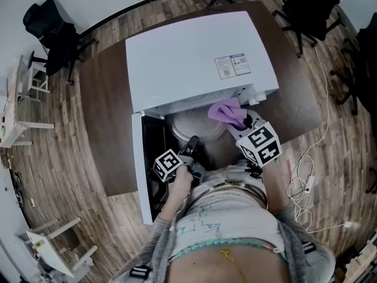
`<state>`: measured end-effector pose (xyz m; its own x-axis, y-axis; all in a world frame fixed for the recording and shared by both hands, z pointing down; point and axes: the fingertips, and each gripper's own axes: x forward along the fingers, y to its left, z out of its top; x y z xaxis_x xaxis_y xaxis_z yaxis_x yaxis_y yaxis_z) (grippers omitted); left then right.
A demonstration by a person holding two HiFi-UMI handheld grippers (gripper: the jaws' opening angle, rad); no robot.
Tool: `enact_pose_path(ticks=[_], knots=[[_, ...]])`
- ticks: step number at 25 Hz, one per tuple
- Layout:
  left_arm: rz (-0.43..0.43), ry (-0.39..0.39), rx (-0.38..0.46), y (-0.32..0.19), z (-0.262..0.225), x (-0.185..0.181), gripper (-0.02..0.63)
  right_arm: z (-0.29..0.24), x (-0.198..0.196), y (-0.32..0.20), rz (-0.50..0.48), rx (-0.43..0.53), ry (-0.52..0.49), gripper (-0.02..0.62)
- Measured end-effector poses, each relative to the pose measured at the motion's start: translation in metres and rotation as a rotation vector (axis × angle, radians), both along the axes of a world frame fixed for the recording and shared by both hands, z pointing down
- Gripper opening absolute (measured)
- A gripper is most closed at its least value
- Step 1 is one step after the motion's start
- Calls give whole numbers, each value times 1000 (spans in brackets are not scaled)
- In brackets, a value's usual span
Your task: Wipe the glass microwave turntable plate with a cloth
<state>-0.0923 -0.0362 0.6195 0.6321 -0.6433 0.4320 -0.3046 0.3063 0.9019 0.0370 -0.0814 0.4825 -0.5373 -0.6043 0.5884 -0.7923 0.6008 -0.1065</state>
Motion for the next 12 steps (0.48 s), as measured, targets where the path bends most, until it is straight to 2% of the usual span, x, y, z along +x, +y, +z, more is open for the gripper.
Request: enact_pose_path(ticks=[12], knots=[[35, -12, -18, 1, 7, 3, 81, 6, 5, -7, 22, 4, 7, 115]])
